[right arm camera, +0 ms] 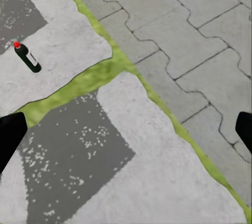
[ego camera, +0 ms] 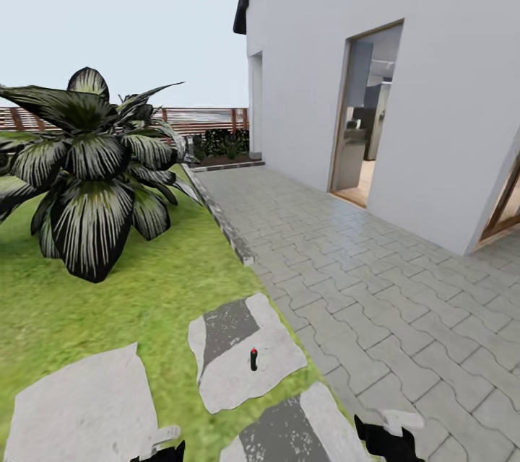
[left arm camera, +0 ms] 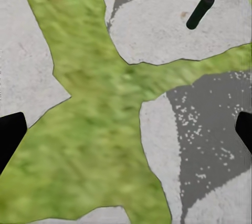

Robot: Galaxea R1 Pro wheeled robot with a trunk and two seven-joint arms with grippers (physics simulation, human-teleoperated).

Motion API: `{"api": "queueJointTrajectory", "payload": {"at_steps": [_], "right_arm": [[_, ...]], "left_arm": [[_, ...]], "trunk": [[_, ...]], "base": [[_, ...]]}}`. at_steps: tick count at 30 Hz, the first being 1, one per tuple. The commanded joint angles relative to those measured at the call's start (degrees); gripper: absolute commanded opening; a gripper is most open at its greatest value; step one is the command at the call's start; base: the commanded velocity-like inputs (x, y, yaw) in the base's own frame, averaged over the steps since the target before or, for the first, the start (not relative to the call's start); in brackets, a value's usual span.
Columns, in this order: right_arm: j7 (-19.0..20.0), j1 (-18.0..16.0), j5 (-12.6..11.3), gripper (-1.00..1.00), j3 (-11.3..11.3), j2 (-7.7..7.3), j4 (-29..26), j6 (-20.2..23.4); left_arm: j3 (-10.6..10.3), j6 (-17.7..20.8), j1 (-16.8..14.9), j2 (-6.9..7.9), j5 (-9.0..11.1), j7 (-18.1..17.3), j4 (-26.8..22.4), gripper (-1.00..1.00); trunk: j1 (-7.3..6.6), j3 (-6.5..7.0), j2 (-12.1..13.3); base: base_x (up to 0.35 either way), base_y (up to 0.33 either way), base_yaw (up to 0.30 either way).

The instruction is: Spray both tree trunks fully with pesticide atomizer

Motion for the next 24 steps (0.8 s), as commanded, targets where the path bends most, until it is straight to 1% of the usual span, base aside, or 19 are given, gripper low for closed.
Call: {"api": "queueJointTrajectory", "payload": {"at_steps": [1,5,8,12,20,24], "right_arm": [[0.5,0.0,0.0,1.00,-0.3,0.03,0.0,-0.2],[0.4,0.0,0.0,1.00,-0.3,0.03,0.0,-0.2],[0.3,0.0,0.0,1.00,-0.3,0.03,0.0,-0.2],[0.4,0.0,0.0,1.00,-0.3,0.03,0.0,-0.2],[0.4,0.0,-0.1,1.00,-0.3,0.03,0.0,-0.2],[0.2,0.0,-0.1,1.00,-0.3,0.03,0.0,-0.2]], "left_arm": [[0.0,-0.2,-0.1,0.00,0.4,-0.2,0.1,1.00],[0.0,-0.2,-0.1,0.00,0.4,-0.2,0.1,1.00],[0.0,-0.2,-0.1,-0.02,0.4,-0.2,0.1,1.00],[0.0,-0.2,-0.1,-0.06,0.4,-0.2,0.1,1.00],[0.0,-0.2,-0.1,-0.08,0.4,-0.2,0.1,1.00],[0.0,-0.2,-0.1,-0.08,0.4,-0.2,0.1,1.00]], "trunk": [[0.03,-0.06,0.0],[0.03,-0.06,0.0],[0.03,-0.06,0.0],[0.03,-0.06,0.0],[0.03,-0.06,0.0],[0.03,-0.06,0.0]], "base": [[0.300,-0.154,0.262],[0.299,-0.154,0.271],[0.295,-0.156,0.181],[0.286,-0.160,0.078],[0.269,-0.163,0.019],[0.205,-0.181,0.145]]}}
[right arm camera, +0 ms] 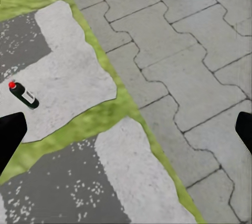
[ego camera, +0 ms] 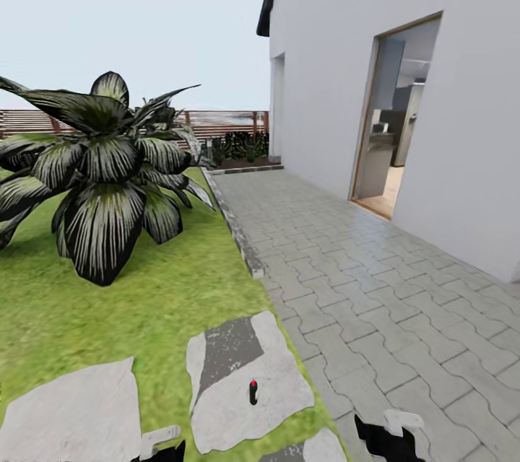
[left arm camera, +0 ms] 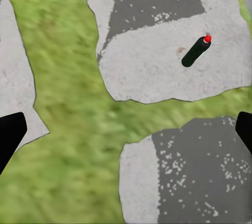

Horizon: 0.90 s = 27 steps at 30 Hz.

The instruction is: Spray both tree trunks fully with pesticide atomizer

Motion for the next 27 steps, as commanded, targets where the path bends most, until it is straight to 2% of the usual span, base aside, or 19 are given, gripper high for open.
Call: {"api": "queueJointTrajectory", "payload": {"at_steps": [1,9,16,21,27], "right_arm": [[0.4,0.0,0.0,1.00,-0.3,0.03,0.0,-0.2],[0.4,0.0,0.0,1.00,-0.3,0.03,0.0,-0.2],[0.4,0.0,-0.1,1.00,-0.3,0.03,0.0,-0.2],[0.5,0.0,-0.1,1.00,-0.3,0.03,0.0,-0.2],[0.7,0.0,-0.1,1.00,-0.3,0.03,0.0,-0.2]], "left_arm": [[0.0,-0.2,-0.1,0.00,0.4,-0.2,0.1,1.00],[0.0,-0.2,-0.1,0.00,0.4,-0.2,0.1,1.00],[0.0,-0.2,-0.1,0.03,0.4,-0.3,0.1,1.00],[0.0,-0.2,-0.1,0.07,0.4,-0.3,0.1,1.00],[0.0,-0.2,-0.1,0.09,0.4,-0.3,0.1,1.00]], "trunk": [[0.01,-0.06,0.0],[0.01,-0.06,0.0],[0.01,-0.06,0.0],[0.01,-0.06,0.0],[0.01,0.04,0.0]], "base": [[0.160,-0.200,0.217],[0.109,-0.231,0.256],[0.058,-0.172,0.093],[0.014,0.118,-0.005],[0.030,0.286,-0.199]]}}
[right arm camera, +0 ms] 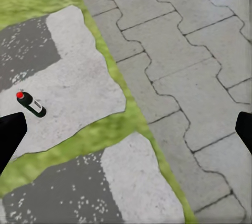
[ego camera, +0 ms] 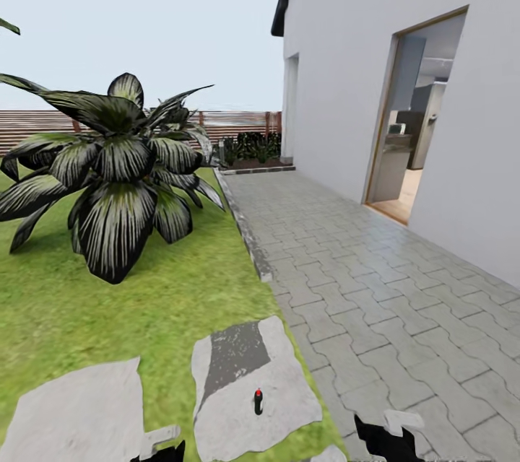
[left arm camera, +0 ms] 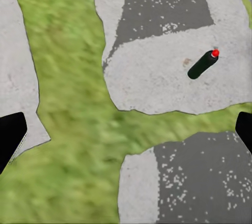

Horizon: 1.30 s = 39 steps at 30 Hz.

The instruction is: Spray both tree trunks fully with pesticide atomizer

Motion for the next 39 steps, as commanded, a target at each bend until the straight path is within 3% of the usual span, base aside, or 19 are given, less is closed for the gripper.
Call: {"api": "queueJointTrajectory", "payload": {"at_steps": [1,12,15,21,29,39], "right_arm": [[0.5,-0.1,0.0,1.00,-0.3,0.05,0.0,-0.2],[0.5,-0.1,0.0,1.00,-0.4,0.05,0.0,-0.2],[0.6,-0.1,0.0,1.00,-1.3,0.06,0.0,-0.2],[0.7,-0.1,0.0,1.00,-2.8,0.12,0.0,-0.2],[0.7,-0.1,0.1,1.00,-3.1,0.13,0.0,-0.2],[0.7,-0.1,0.1,1.00,-3.1,0.13,0.0,-0.2]], "left_arm": [[0.0,-0.1,0.0,0.01,0.4,-0.2,0.0,1.00],[0.0,-0.1,0.0,0.02,0.4,-0.2,0.0,1.00],[0.0,-0.1,0.0,-0.01,0.4,-0.2,0.0,1.00],[0.0,0.0,0.0,-0.06,0.3,-0.2,0.1,1.00],[0.0,0.0,0.0,0.00,0.3,-0.2,0.1,1.00],[0.0,-0.1,0.0,0.00,0.4,-0.2,0.1,1.00]], "trunk": [[0.01,-0.03,0.0],[0.01,0.50,0.0],[0.01,0.59,0.0],[0.01,0.63,0.0],[0.01,0.64,0.0],[0.01,0.64,0.0]], "base": [[0.114,0.291,-0.245],[0.206,0.141,-0.248],[0.130,0.002,-0.116],[0.262,-0.112,-0.029],[0.270,-0.160,0.099],[0.086,-0.051,0.039]]}}
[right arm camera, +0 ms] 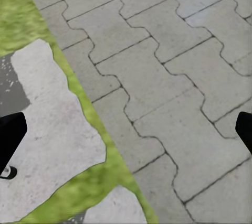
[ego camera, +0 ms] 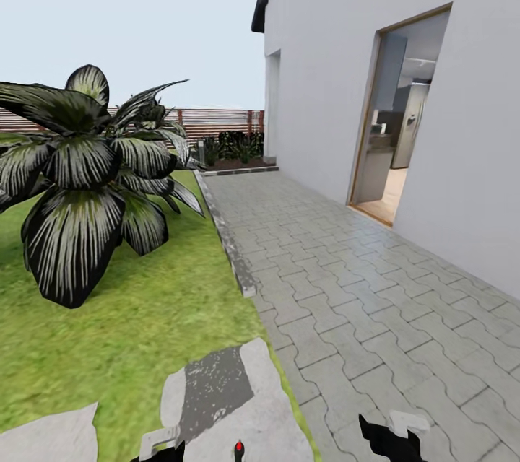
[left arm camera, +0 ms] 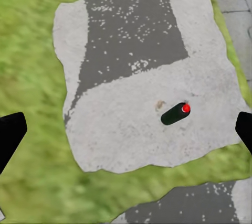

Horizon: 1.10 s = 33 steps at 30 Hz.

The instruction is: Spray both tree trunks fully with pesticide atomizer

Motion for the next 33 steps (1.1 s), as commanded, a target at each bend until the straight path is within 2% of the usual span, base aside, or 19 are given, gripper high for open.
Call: {"api": "queueJointTrajectory", "payload": {"at_steps": [1,6,16,33], "right_arm": [[0.5,0.0,0.0,1.00,-0.3,0.03,0.1,-0.2],[0.5,0.0,0.0,1.00,-0.3,0.02,0.1,-0.2],[0.6,0.0,0.0,1.00,-0.4,-0.05,0.1,-0.2],[0.6,0.0,-0.1,1.00,-0.6,-0.03,0.1,-0.2]], "left_arm": [[0.0,-0.2,0.0,-0.01,0.4,-0.2,0.1,1.00],[0.0,-0.2,0.0,0.02,0.4,-0.2,0.0,1.00],[-0.1,-0.2,0.0,0.02,0.4,-0.3,0.1,1.00],[-0.1,-0.3,0.0,0.02,0.4,-0.3,0.0,1.00]], "trunk": [[0.01,-0.06,0.0],[0.01,-0.06,0.0],[0.01,-0.01,0.0],[0.01,0.00,0.0]], "base": [[0.135,-0.074,0.016],[0.064,-0.033,0.004],[0.007,-0.003,-0.118],[0.000,0.000,-0.007]]}}
